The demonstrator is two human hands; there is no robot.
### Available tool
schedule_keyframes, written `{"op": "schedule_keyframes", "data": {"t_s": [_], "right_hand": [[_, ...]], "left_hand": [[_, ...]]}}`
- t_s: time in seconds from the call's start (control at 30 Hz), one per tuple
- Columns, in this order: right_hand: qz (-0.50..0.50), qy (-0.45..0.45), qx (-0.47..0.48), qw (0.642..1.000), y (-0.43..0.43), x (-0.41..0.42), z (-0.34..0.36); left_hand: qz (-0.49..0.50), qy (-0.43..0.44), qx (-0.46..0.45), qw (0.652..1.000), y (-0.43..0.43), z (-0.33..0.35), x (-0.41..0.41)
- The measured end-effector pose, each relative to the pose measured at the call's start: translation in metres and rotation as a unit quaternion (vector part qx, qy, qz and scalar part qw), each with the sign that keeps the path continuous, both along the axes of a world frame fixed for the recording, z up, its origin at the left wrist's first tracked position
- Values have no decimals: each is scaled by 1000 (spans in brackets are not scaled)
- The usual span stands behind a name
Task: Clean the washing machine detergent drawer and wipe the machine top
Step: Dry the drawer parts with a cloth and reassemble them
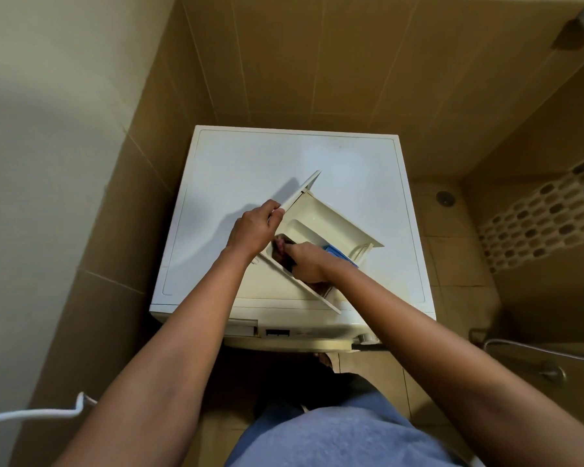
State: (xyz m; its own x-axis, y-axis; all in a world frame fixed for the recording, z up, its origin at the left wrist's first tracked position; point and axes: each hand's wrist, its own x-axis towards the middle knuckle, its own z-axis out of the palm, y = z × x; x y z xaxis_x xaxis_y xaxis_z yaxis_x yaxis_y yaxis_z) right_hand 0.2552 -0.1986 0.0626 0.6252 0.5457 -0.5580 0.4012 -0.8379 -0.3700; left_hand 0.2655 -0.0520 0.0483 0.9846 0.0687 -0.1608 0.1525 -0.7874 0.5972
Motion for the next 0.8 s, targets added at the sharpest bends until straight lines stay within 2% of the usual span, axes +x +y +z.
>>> {"op": "schedule_keyframes", "data": {"t_s": [0.1, 0.3, 0.4, 0.47, 0.57, 0.6, 0.67, 0.73, 0.8], "right_hand": [[-8, 17, 30, 999, 0, -1, -7], [10, 37, 20, 999, -38, -4, -7], [-16, 56, 43, 997, -54, -3, -4], [-76, 104, 92, 987, -62, -1, 1], [-185, 187, 215, 941, -77, 7, 11], [-225, 195, 265, 917, -82, 9, 14], [-326, 192, 372, 848, -88, 15, 21], [-399, 151, 436, 792, -85, 22, 27], [-422, 57, 452, 784, -76, 25, 27]], "left_hand": [[3, 2, 0, 1000, -1, 1, 0], [20, 19, 34, 999, -3, 4, -1], [23, 18, 47, 998, -3, 6, -2], [24, 17, 49, 998, -3, 6, -2], [27, 16, 40, 999, -3, 6, -2], [27, 15, 34, 999, -3, 5, -3], [28, 11, 21, 999, -2, 4, -3], [30, 7, 16, 999, -2, 4, -4], [29, 8, 23, 999, -2, 4, -3]]}}
